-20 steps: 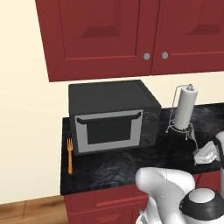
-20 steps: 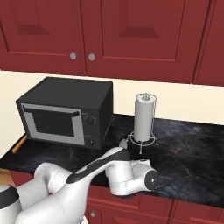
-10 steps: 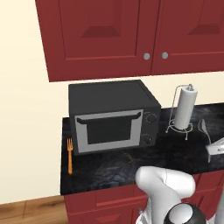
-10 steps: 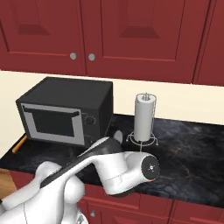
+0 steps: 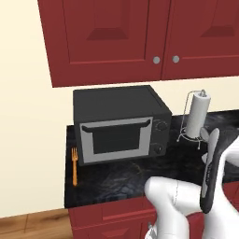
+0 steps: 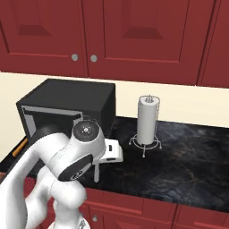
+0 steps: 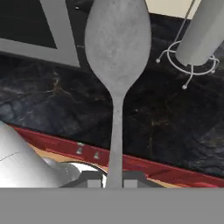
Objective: Take the fork and place it on the left side of the plate. Then take the spoon and place it on the right side of the plate. Make sure they're directly next to the plate.
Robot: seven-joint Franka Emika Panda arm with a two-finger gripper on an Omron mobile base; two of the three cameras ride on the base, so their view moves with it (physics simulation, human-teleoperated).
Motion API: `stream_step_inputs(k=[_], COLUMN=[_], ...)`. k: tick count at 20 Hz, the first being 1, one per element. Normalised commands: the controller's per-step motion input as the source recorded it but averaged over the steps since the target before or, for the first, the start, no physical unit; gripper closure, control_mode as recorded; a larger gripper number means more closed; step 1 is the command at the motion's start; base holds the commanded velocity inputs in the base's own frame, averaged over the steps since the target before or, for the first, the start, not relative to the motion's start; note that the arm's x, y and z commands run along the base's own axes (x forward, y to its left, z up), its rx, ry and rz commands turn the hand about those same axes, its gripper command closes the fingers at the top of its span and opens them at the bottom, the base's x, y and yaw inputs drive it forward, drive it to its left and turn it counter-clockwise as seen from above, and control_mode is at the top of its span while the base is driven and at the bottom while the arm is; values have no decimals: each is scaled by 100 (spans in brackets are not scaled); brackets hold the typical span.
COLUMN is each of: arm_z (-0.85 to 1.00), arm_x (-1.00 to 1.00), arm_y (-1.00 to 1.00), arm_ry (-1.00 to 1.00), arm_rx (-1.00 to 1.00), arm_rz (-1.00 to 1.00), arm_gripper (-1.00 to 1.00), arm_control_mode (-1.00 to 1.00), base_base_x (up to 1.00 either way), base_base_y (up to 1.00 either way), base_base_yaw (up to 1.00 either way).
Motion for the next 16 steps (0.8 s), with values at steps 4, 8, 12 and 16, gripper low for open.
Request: stream_step_inputs(k=[4,8,12,16], arm_z=[-4,-4,0,0], arm_x=[-4,0,0,0], arm_y=[100,58,4,0], arm_ry=[13,12,7,3], arm_rx=[-34,-13,0,0], arm_rz=[-7,1,5,3], arm_gripper=[100,100,100,100], arm_control_mode=[-100,-100,-100,100], base_base_x=[0,0,0,0], base_base_y=[0,0,0,0], base_base_yaw=[0,0,0,1])
